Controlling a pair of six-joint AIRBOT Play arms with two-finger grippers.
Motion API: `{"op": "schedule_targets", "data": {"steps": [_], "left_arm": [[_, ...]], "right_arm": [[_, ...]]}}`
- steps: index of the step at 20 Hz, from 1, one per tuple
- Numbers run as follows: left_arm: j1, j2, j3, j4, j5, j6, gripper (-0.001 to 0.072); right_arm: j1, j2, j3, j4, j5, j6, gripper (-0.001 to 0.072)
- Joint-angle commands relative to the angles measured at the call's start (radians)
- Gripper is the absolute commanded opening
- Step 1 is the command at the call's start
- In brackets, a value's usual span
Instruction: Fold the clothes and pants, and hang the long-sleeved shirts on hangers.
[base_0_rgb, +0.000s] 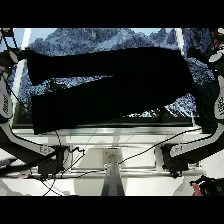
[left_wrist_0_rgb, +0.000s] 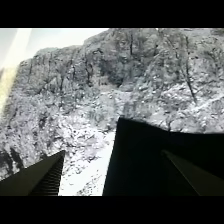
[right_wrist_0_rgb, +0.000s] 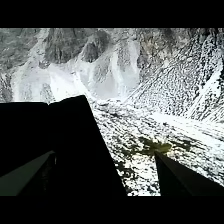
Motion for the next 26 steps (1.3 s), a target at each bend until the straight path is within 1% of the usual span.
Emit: {"op": "schedule_targets", "data": {"steps": [1,3,5,7,8,9,10,11,12,15,19,22,23,24,25,26], "left_arm": [[-0.002,0.018,0.000,-0.002,-0.111,-0.064,0.0690],[0.026,0.035,0.000,-0.002,-0.289,-0.181,0.0689],[0.074,0.050,0.000,-0.006,-0.455,-0.192,0.0681],[0.140,0.055,0.000,-0.093,-0.598,-0.184,0.0670],[0.181,0.051,-0.001,-0.193,-0.663,-0.158,0.0654],[0.220,0.045,-0.001,-0.305,-0.721,-0.104,0.0649],[0.261,0.039,-0.001,-0.422,-0.767,-0.050,0.0603],[0.296,0.033,-0.002,-0.512,-0.786,-0.016,0.0497],[0.320,0.030,-0.002,-0.560,-0.787,-0.011,0.0481],[0.339,0.015,-0.003,-0.554,-0.784,-0.012,0.0482],[0.314,-0.062,-0.003,-0.560,-0.780,-0.011,0.0482],[0.290,-0.096,-0.003,-0.560,-0.731,-0.011,0.0478],[0.286,-0.097,-0.003,-0.560,-0.699,-0.011,0.0450],[0.283,-0.097,-0.003,-0.561,-0.673,-0.011,0.0374],[0.282,-0.097,-0.003,-0.569,-0.652,-0.011,0.0210],[0.283,-0.097,-0.003,-0.590,-0.639,-0.011,0.0083]], "right_arm": [[0.001,0.000,0.000,-0.002,0.011,0.000,0.0696],[0.001,0.000,0.000,-0.005,0.020,0.000,0.0696],[0.001,0.000,0.000,-0.006,0.020,0.000,0.0695],[0.000,0.000,0.000,-0.006,0.020,0.000,0.0695],[0.000,0.000,0.000,-0.006,0.020,0.000,0.0696],[0.000,0.000,0.000,-0.006,0.020,0.000,0.0695],[0.000,0.000,0.000,-0.006,0.020,0.000,0.0696],[0.000,0.000,0.000,-0.006,0.020,0.000,0.0695],[0.000,0.000,0.000,-0.006,0.020,0.000,0.0695],[0.000,0.000,0.000,-0.005,0.020,0.000,0.0695],[0.000,0.000,0.000,-0.005,0.021,0.000,0.0694],[0.000,0.000,0.000,-0.005,0.021,0.000,0.0695],[0.000,0.000,0.000,-0.005,0.024,0.001,0.0694],[0.000,0.000,0.000,-0.005,0.028,0.000,0.0695],[0.000,0.000,0.000,-0.005,0.036,0.000,0.0695],[0.000,0.000,0.000,-0.005,0.046,0.000,0.0694]]}}
